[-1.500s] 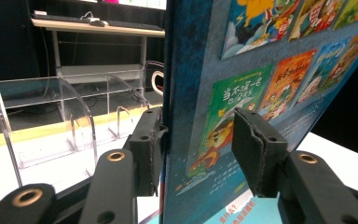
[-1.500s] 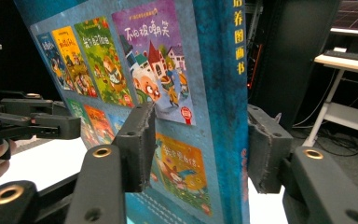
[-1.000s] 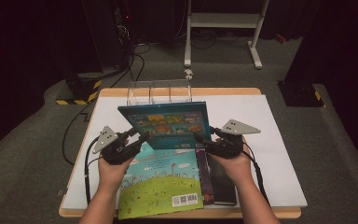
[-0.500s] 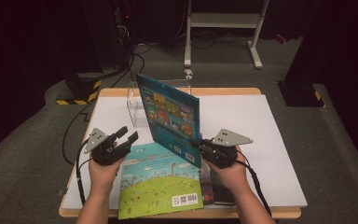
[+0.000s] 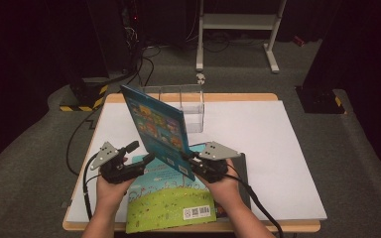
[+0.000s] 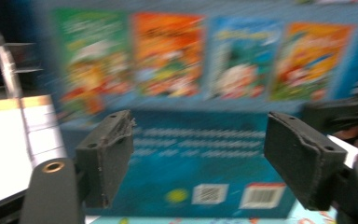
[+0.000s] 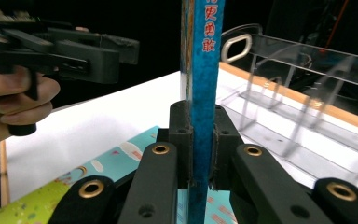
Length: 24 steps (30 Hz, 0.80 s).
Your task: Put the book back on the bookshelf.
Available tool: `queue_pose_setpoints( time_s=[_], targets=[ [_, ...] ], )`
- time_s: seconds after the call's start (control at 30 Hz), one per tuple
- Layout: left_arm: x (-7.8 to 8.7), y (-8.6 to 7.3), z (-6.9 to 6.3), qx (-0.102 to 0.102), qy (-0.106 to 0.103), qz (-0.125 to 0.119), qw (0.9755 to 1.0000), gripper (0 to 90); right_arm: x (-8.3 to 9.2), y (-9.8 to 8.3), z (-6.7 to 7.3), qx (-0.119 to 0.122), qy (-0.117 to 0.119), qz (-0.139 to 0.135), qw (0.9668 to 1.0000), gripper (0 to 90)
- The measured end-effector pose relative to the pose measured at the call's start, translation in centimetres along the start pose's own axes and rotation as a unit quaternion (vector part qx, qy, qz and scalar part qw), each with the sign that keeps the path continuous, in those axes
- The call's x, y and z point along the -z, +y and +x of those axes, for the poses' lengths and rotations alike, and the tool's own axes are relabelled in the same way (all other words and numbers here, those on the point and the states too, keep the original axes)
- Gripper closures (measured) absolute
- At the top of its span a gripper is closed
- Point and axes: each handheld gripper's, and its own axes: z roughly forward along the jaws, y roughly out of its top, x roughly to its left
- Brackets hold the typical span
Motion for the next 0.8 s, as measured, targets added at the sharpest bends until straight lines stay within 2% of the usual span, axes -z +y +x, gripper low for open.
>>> queue_pose_setpoints(
  time_s=[0.17,0.37,0.47,0.53,0.63,0.8],
  targets=[
    [0.9,0.8,-0.7,0.007,-0.021,-0.017,0.9996,20.6,-1.8,0.1,1.5,-0.003,0.011,0.000,0.9999,82.0],
    [1.2,1.2,-1.5,0.003,-0.030,-0.029,0.9991,19.2,-3.1,0.0,2.5,-0.003,0.026,-0.001,0.9996,79.1],
    [1.1,1.1,-1.4,0.004,-0.032,-0.030,0.9990,19.2,-3.2,-0.1,2.7,-0.012,0.040,0.001,0.9991,75.8],
    [1.1,1.0,-1.3,0.005,-0.031,-0.030,0.9991,19.2,-3.1,-0.2,2.8,-0.015,0.041,0.003,0.9990,75.5],
    [1.2,1.0,-1.2,0.010,-0.032,-0.030,0.9990,19.0,-2.5,-1.2,2.7,-0.026,0.042,0.015,0.9987,70.4],
    [1.4,1.0,-1.6,0.012,-0.037,-0.026,0.9989,18.5,-2.3,-2.1,2.5,-0.031,0.048,0.026,0.9980,73.4]
  ],
)
